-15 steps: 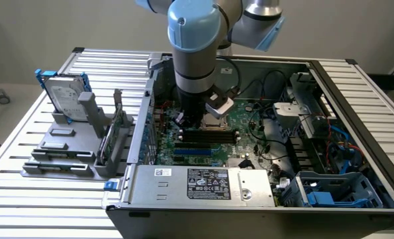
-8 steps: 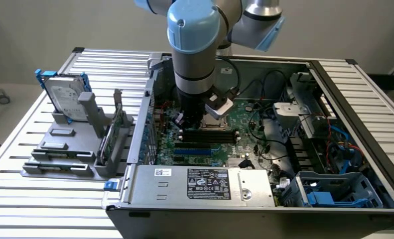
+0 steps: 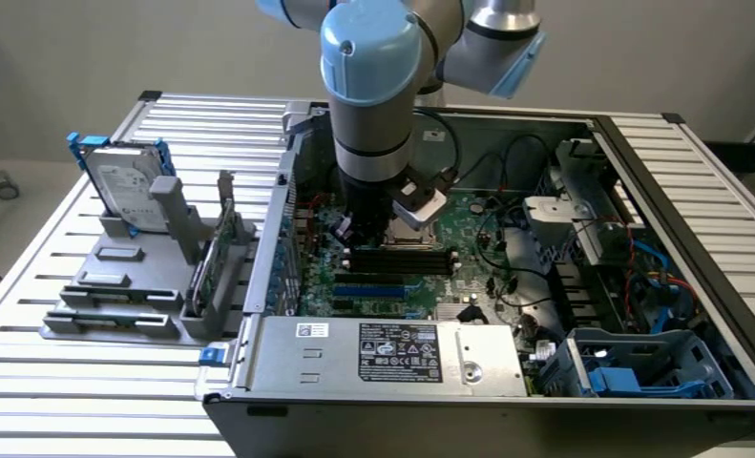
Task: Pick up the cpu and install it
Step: 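Install the first cpu locking lever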
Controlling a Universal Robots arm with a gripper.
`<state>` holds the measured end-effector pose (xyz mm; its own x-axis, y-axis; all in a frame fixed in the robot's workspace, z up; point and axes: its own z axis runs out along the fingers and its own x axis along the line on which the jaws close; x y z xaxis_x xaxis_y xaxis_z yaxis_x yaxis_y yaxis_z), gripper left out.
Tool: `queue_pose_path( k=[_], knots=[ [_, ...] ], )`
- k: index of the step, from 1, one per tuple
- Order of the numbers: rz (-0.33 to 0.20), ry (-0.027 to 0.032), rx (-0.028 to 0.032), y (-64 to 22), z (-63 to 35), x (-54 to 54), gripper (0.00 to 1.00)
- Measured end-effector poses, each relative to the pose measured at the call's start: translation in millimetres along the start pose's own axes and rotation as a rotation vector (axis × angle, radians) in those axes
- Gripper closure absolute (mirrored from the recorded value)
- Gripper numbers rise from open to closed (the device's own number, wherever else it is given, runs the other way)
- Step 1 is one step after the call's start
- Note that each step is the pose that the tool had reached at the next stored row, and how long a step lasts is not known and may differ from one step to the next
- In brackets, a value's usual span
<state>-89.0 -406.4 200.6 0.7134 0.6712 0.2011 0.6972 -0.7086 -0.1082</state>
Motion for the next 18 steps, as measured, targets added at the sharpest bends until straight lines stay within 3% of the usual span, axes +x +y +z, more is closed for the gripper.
queue_pose_path(
  k=[7,18],
  knots=[
    [0.0,0.0021,0.0022,-0.4,-0.9,0.5,0.89],
    [0.0,-0.0009,-0.0007,-2.6,-30.8,7.9,0.89]
  ],
)
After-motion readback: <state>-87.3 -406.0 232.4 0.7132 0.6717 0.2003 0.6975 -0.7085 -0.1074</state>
